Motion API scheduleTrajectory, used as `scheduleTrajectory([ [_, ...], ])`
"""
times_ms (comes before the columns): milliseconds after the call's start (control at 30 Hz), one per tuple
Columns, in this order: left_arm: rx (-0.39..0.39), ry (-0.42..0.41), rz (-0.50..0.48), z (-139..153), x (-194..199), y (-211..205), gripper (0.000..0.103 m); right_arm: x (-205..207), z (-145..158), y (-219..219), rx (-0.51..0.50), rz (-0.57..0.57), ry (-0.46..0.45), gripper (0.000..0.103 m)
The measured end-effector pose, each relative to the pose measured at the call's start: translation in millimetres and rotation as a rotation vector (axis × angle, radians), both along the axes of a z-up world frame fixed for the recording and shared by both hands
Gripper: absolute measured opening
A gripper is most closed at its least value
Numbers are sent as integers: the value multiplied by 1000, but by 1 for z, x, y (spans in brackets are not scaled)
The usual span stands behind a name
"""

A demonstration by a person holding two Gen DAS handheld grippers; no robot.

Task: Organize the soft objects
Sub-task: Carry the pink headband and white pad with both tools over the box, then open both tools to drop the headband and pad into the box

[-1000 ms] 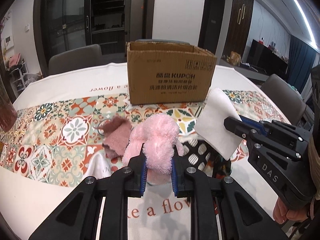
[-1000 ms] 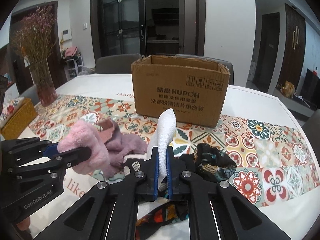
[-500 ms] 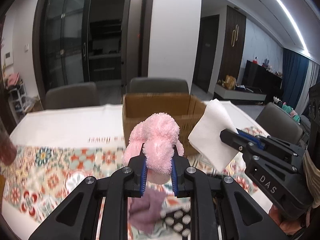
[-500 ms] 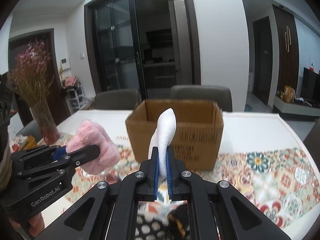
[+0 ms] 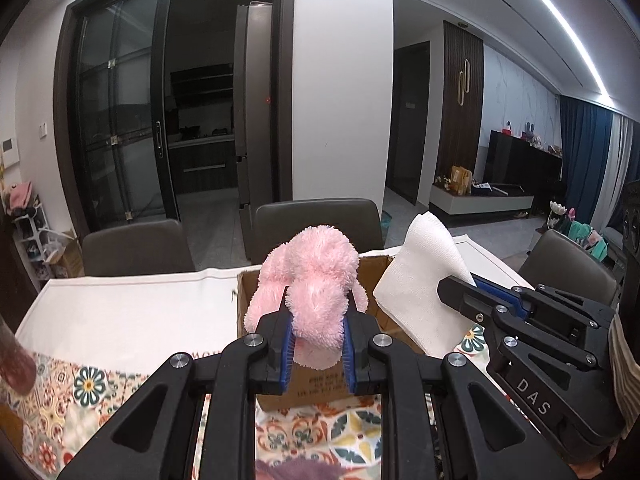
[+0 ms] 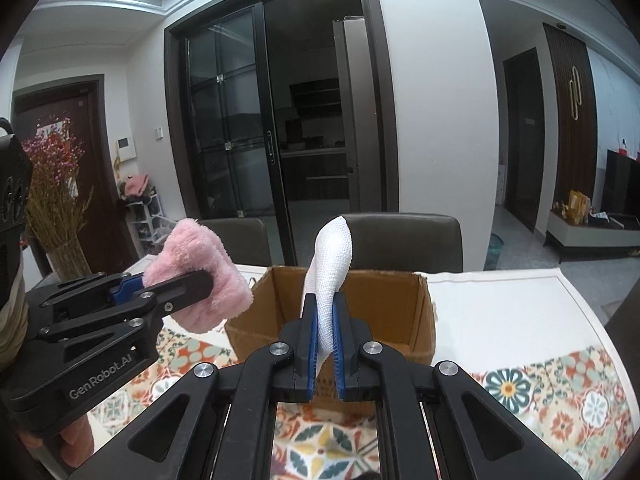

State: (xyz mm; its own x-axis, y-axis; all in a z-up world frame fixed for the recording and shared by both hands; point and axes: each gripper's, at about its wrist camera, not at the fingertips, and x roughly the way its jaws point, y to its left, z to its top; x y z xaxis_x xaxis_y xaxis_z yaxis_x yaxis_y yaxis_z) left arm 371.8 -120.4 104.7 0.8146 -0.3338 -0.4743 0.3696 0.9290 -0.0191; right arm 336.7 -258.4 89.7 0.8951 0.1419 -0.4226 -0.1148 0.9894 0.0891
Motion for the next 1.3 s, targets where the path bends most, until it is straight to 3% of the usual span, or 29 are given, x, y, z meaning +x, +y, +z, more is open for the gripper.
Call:
scheduleTrajectory([
  [300,32,35,-7,-8,46,-20,20,45,-7,-14,7,4,57,8],
  [833,83,218,3,-56,134,-44,23,116,-58,-34,40,14,262,8],
  [1067,91,255,22,-73,141,-46,41,127,-73,-36,32,28,306,11],
  [1167,95,247,30,-73,137,-45,54,130,-76,-35,24,33,321,23],
  [1200,101,240,35,-72,135,-43,57,131,-76,-34,23,33,323,32],
  [1300,111,218,53,-69,131,-41,65,129,-75,-37,22,13,319,40],
])
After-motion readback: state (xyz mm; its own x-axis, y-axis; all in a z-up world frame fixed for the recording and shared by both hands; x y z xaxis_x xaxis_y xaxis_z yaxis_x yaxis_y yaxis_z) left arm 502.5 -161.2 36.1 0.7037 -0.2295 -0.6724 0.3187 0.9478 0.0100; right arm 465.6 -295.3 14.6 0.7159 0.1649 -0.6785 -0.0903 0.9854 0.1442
